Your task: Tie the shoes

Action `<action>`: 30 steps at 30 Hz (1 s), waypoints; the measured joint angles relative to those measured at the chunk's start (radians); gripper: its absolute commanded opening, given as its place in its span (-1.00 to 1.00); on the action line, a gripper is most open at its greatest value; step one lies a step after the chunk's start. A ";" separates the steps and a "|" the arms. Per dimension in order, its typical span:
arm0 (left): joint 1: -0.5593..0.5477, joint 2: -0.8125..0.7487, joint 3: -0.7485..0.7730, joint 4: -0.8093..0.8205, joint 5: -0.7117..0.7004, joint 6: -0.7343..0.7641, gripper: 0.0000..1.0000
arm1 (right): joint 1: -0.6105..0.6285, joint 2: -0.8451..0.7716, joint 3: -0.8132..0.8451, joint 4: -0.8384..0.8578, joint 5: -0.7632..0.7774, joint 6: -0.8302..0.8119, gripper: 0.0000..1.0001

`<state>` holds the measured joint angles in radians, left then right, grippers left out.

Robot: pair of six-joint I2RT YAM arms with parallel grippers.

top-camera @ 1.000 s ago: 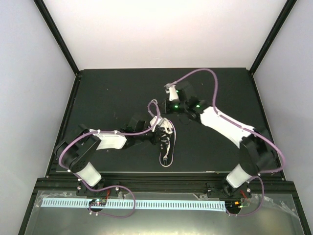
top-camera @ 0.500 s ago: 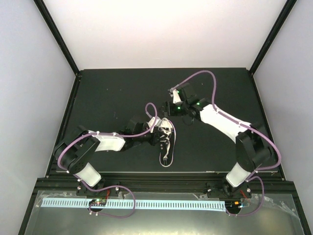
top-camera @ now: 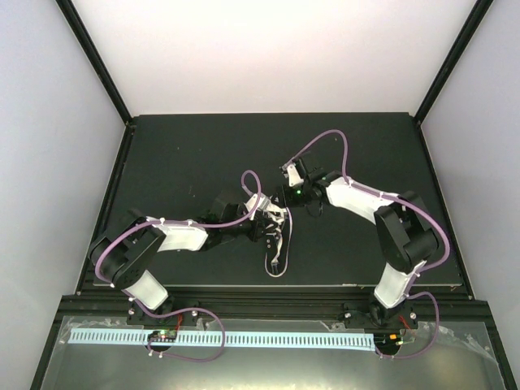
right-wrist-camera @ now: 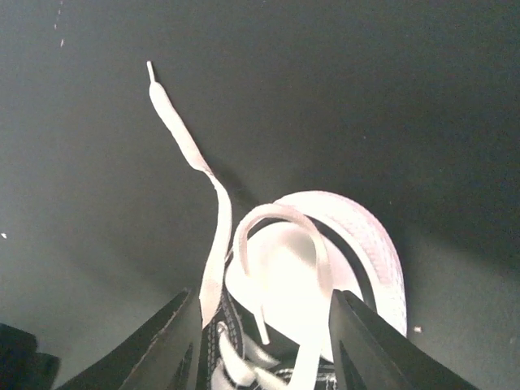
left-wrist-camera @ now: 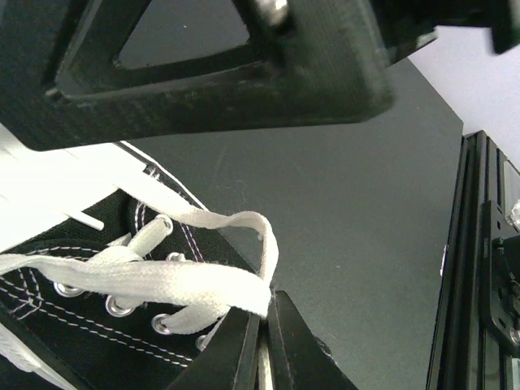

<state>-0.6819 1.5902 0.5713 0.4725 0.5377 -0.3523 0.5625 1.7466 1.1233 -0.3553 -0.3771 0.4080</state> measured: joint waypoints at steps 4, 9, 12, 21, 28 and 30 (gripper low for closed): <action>0.000 0.000 0.000 0.000 0.000 0.000 -0.97 | 0.000 0.042 0.016 0.005 0.001 -0.030 -0.06; 0.000 0.000 0.000 0.000 0.000 0.000 -0.97 | 0.000 0.092 0.027 0.022 -0.005 -0.068 -0.28; 0.000 0.000 0.000 0.000 0.000 0.000 -0.97 | -0.002 0.101 0.029 0.031 -0.004 -0.086 -0.79; 0.000 0.000 0.000 -0.003 -0.008 -0.006 -0.97 | -0.018 0.006 -0.035 0.094 0.039 -0.080 -0.97; 0.000 0.000 0.000 -0.003 -0.019 -0.040 -0.97 | -0.045 -0.299 -0.196 0.137 0.023 -0.078 -0.97; 0.000 0.000 0.000 -0.002 -0.019 -0.048 -0.97 | -0.041 -0.388 -0.264 0.161 -0.012 -0.069 -0.97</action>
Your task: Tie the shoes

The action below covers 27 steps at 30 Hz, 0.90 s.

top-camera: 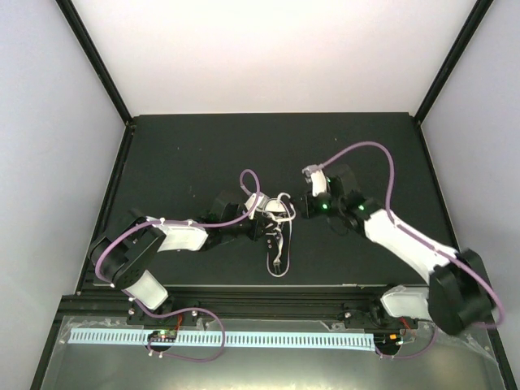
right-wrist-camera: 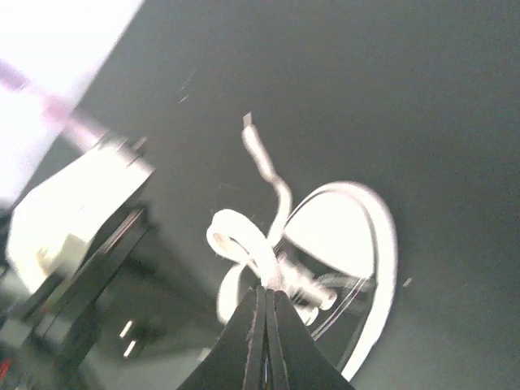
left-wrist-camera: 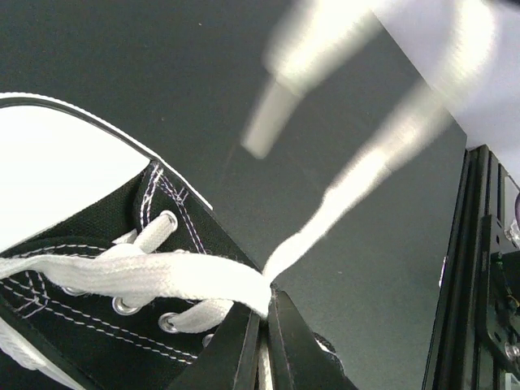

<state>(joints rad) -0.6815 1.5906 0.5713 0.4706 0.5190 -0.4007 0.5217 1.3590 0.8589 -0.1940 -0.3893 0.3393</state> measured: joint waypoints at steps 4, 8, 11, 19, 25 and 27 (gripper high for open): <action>0.002 0.002 0.000 -0.002 0.001 -0.010 -0.97 | 0.054 -0.216 -0.168 0.037 -0.082 0.031 -0.97; 0.006 0.003 0.005 -0.006 0.005 -0.018 -0.97 | 0.221 -0.318 -0.234 0.089 -0.126 0.067 -0.97; 0.007 0.003 0.014 -0.008 0.022 -0.019 -0.97 | 0.332 -0.294 -0.239 0.117 -0.126 0.080 -0.97; 0.008 0.002 0.018 -0.024 0.036 -0.019 -0.97 | 0.450 -0.026 -0.238 0.151 -0.061 0.081 -0.32; 0.008 0.002 0.018 -0.024 0.042 -0.010 -0.97 | 0.447 -0.117 -0.231 0.072 0.036 0.063 0.54; 0.008 0.002 0.018 -0.024 0.049 -0.005 -0.97 | 0.420 -0.202 -0.230 0.043 0.064 0.049 0.60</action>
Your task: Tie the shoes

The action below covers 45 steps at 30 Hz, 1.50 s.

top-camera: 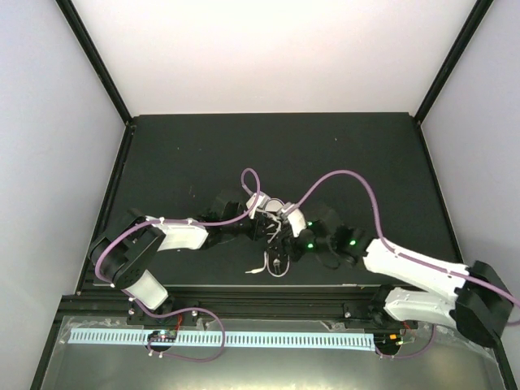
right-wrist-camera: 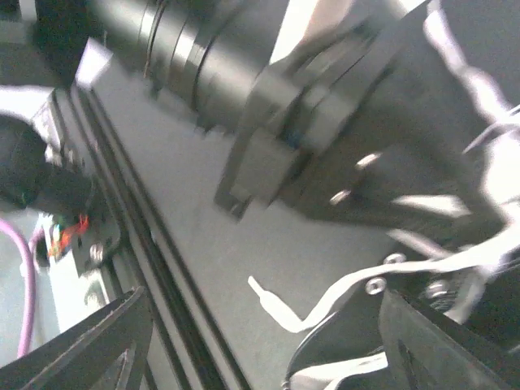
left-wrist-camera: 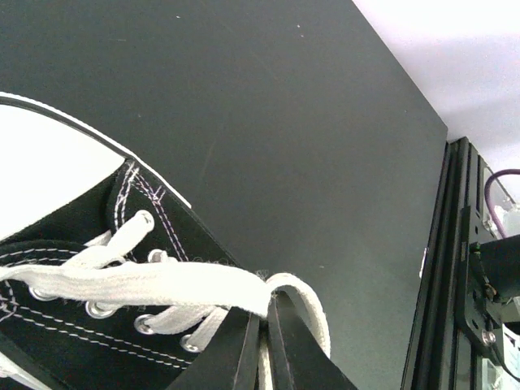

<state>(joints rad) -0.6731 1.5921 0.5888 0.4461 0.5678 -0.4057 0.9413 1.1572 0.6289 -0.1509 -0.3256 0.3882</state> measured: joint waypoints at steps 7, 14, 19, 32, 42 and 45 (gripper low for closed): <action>0.003 -0.003 0.000 0.000 0.014 0.009 -0.97 | -0.254 -0.091 -0.097 0.109 -0.092 -0.008 0.42; 0.004 -0.003 0.000 -0.001 0.026 0.010 -0.97 | -0.316 0.135 -0.147 0.295 -0.255 0.010 0.23; 0.005 -0.013 0.000 -0.006 0.035 0.013 -0.97 | -0.323 0.200 -0.150 0.380 -0.287 -0.008 0.16; 0.005 -0.023 0.000 -0.029 0.057 0.027 -0.97 | -0.332 0.278 -0.150 0.473 -0.254 -0.097 0.00; 0.019 -0.020 0.000 -0.056 0.055 0.026 -0.97 | -0.332 0.364 -0.147 0.567 -0.299 -0.110 -0.12; 0.023 -0.013 0.000 -0.057 0.053 0.026 -0.95 | -0.332 0.387 -0.140 0.583 -0.311 -0.106 -0.19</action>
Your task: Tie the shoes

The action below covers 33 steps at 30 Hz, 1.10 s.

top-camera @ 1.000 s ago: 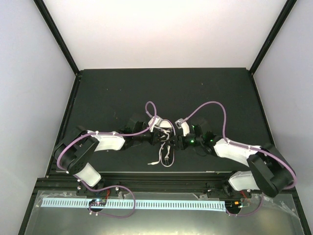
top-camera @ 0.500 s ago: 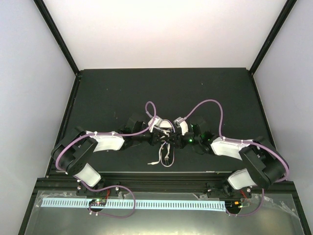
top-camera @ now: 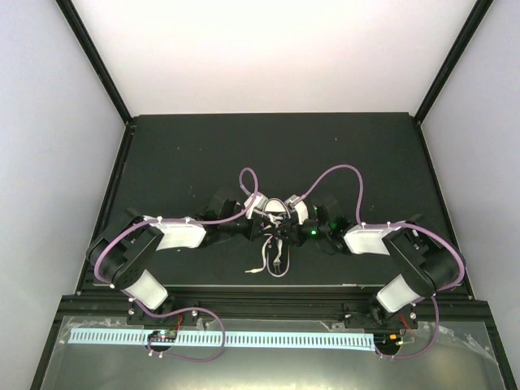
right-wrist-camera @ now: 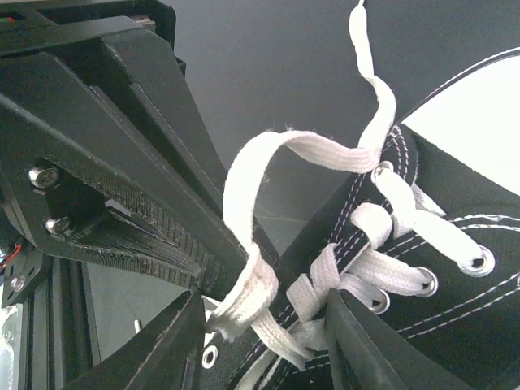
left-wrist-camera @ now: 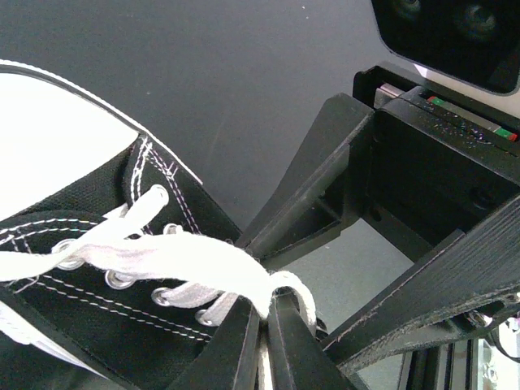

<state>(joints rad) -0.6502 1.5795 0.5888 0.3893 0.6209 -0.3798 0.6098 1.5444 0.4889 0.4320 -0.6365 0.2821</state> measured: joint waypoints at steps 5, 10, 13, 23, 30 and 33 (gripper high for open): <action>0.005 0.005 0.002 0.000 -0.002 0.000 -0.90 | -0.001 0.014 0.010 0.005 -0.019 0.008 -0.52; 0.012 0.006 0.010 -0.002 -0.018 0.001 -0.79 | -0.001 0.012 0.017 0.010 -0.032 0.018 -0.87; 0.013 0.005 0.010 -0.001 -0.034 -0.001 -0.60 | -0.001 0.003 0.015 -0.002 -0.022 0.017 -0.96; 0.007 -0.140 -0.002 -0.015 -0.042 -0.005 -0.34 | -0.001 -0.092 -0.039 -0.021 0.048 0.016 -0.97; 0.029 -0.193 -0.085 -0.048 -0.086 -0.005 -0.39 | -0.001 -0.153 -0.070 -0.030 0.080 0.027 -0.97; 0.041 -0.186 -0.100 -0.075 -0.107 -0.019 -0.45 | -0.001 -0.162 -0.071 -0.031 0.084 0.032 -0.97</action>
<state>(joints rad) -0.6090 1.3933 0.4885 0.3145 0.5137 -0.3988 0.6090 1.3823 0.4179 0.4011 -0.5529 0.3141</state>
